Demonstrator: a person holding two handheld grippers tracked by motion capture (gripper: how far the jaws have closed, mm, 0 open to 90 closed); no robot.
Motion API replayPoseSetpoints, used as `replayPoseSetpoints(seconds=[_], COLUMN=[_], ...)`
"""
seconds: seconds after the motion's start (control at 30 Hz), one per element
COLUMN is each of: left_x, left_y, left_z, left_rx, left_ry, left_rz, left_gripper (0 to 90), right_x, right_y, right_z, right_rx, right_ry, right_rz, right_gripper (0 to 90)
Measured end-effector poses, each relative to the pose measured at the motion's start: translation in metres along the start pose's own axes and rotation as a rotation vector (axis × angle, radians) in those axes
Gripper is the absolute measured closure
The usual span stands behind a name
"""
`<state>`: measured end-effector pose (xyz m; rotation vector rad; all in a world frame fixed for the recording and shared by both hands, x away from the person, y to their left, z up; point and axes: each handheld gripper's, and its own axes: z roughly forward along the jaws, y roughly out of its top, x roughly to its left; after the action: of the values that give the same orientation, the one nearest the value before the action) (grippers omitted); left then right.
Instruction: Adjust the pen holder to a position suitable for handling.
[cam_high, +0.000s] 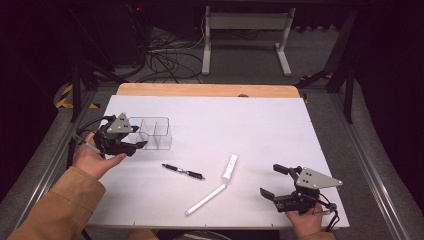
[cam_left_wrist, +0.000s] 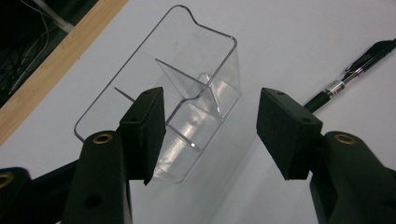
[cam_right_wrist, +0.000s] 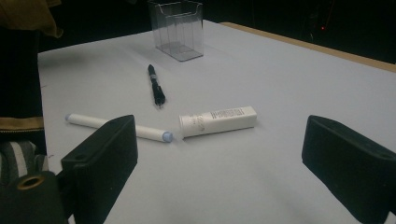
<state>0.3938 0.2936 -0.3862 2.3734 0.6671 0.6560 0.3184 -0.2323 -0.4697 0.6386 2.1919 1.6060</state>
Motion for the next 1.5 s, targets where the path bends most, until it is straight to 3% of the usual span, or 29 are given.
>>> replayPoseSetpoints(seconds=[0.4, 0.5, 0.77, 0.9, 1.27, 1.5], left_x=[0.010, 0.010, 0.016, 0.017, 0.010, 0.011], left_y=[0.004, 0.007, 0.014, 0.018, 0.027, 0.029], left_z=[0.009, 0.010, 0.016, 0.019, 0.033, 0.041], left_rx=[0.057, 0.058, 0.089, 0.119, 0.219, 0.258], left_ry=[-0.005, -0.013, -0.084, -0.090, -0.031, -0.021], left_rz=[0.026, 0.060, 0.168, 0.208, 0.302, 0.319], left_gripper=[46.2, 47.1, 50.4, 51.6, 59.4, 61.2], right_x=[0.000, 0.000, 0.001, 0.000, 0.001, 0.001], right_y=[0.000, 0.000, 0.000, 0.000, 0.000, 0.000], right_z=[0.000, 0.000, 0.001, 0.001, 0.000, 0.001], right_rx=[0.000, 0.000, 0.000, 0.000, -0.012, -0.015], right_ry=[0.004, 0.006, 0.017, 0.019, 0.042, 0.047], right_rz=[-0.002, -0.003, -0.003, -0.001, 0.002, 0.002], right_gripper=[11.0, 11.0, 10.9, 10.9, 9.8, 9.4])
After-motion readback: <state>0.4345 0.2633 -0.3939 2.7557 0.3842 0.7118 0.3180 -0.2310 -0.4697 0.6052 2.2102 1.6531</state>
